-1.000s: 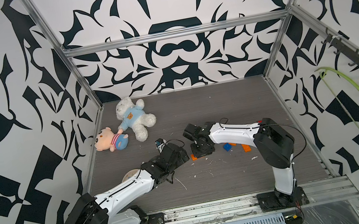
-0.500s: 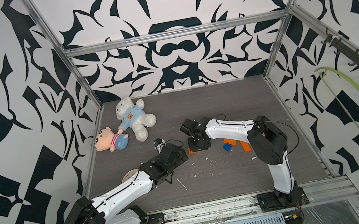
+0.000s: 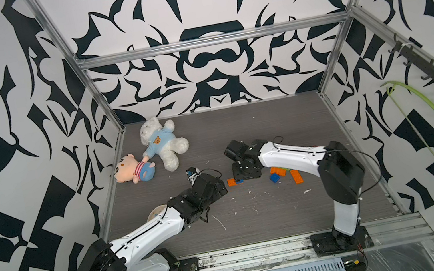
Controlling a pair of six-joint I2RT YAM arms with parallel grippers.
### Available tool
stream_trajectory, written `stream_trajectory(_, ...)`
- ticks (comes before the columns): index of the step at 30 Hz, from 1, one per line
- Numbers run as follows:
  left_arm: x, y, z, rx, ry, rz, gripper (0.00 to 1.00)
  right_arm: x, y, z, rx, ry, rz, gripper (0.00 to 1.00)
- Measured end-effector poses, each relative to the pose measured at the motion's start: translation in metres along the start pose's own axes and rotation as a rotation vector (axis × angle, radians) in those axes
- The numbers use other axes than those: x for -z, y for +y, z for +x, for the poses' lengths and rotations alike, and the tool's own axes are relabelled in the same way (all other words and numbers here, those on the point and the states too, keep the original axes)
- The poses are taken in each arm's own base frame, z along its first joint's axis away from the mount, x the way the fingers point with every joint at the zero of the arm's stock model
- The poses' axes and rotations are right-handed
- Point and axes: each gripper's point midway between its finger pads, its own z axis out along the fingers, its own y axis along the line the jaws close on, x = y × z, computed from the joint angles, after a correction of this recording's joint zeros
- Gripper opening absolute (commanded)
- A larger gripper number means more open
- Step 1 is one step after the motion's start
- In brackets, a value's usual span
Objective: Assemble the number 5 with lego
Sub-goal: Assemble the lego brick with the lego brick, then pick up the lego brick from the center of the board.
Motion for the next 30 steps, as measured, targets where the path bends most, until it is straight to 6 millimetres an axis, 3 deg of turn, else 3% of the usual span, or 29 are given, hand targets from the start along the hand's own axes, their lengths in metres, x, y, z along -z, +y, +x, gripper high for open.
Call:
stream_trajectory(2, -0.001, -0.009, -0.002, -0.017, 0.009, 0.015, 0.99, 0.019, -0.023, -0.008, -0.042, -0.051, 0.009, 0.71)
stream_trajectory(5, -0.004, -0.029, -0.005, -0.047, 0.027, 0.045, 0.99, 0.031, -0.063, -0.017, -0.116, -0.094, 0.043, 0.77)
stream_trajectory(8, -0.013, -0.06, -0.001, -0.104, 0.058, 0.087, 0.99, 0.024, -0.103, -0.014, -0.186, -0.084, 0.107, 0.79)
stream_trajectory(12, -0.025, -0.098, 0.013, -0.178, 0.115, 0.138, 0.99, 0.008, -0.136, 0.001, -0.247, -0.019, 0.155, 0.79)
stream_trajectory(19, -0.044, -0.137, 0.034, -0.21, 0.189, 0.215, 0.99, -0.007, -0.139, 0.003, -0.242, 0.034, 0.132, 0.8)
stream_trajectory(30, -0.049, -0.149, 0.036, -0.208, 0.207, 0.242, 0.99, -0.035, -0.146, 0.002, -0.235, 0.099, 0.145, 0.81)
